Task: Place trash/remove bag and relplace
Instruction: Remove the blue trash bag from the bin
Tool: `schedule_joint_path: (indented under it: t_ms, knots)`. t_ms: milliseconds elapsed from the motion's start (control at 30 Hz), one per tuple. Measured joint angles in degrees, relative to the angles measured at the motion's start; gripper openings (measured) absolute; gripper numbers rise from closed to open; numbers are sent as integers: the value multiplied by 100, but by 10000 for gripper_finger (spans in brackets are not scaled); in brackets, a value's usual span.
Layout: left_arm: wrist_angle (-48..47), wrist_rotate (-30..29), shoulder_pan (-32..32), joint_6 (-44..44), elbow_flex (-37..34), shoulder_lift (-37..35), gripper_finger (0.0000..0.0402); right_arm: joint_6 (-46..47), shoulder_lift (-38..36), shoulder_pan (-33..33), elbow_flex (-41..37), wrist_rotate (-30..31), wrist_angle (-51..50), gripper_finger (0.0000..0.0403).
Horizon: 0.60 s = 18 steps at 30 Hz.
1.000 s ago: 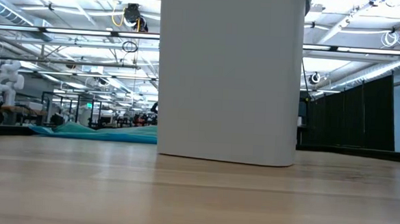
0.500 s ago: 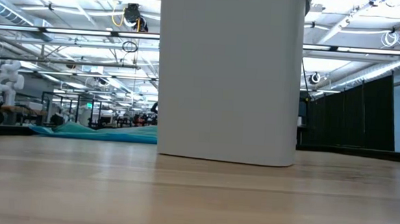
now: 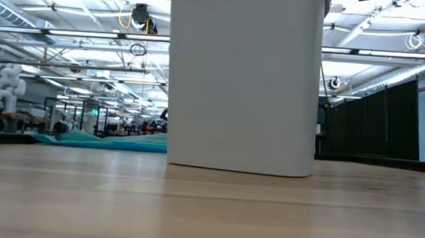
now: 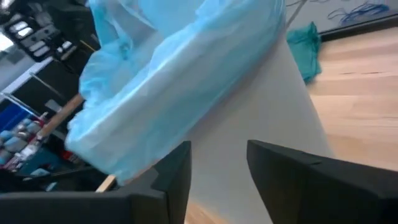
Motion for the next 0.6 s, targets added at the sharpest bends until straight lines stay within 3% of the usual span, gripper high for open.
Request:
schedule_joint_path:
  t_ms: [300,600]
  knots:
    - [-19,-151,0,128,0,145,0,-1441,2,-567,0,-356,1234,156]
    - [-51,-151,-2,149,0,145,0,-2146,-14,-723,0,-759,1920,109]
